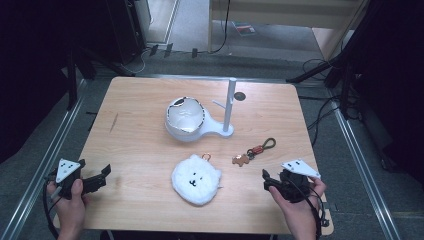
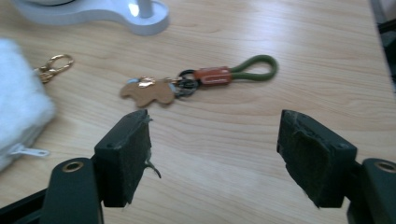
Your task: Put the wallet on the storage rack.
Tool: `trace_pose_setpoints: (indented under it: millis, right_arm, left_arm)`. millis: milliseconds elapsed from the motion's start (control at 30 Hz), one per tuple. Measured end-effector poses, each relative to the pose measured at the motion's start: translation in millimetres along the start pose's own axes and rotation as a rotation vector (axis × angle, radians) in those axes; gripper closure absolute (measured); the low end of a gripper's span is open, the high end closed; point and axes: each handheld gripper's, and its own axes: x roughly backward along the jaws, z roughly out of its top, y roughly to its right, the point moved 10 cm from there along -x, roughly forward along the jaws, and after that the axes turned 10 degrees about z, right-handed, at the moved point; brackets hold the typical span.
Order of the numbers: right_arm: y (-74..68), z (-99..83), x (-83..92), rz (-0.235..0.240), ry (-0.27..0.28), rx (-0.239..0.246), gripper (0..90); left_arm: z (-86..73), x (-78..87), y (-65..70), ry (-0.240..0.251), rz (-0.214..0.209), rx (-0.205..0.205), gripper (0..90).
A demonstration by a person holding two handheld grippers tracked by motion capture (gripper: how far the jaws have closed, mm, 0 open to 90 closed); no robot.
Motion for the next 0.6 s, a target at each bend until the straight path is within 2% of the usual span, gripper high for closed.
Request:
trace_pose_setpoints:
  millis: [33,67,133,600]
  right_arm:
    - [-7.3,1.6,-4.0,0.018,-0.017,0.010,27.3]
    - [-7.3,1.6,-4.0,0.018,-0.017,0.010,27.3]
    - [-16.3,4.2,-10.1,0.038,-0.038,0.017,27.5]
    - [-49.1,6.9,-28.3,0.117,-0.102,0.030,29.7]
  left_arm:
    - [0.0,0.1,0.0,-0.001,0.001,0.000,7.0]
    - [0.1,-0.1,0.2,0.001,0.001,0.002,7.0]
    - [0.0,0.0,0.1,0.000,0.000,0.000,7.0]
    - [0.0,-0.3,-0.2,-0.001,0.001,0.002,7.0]
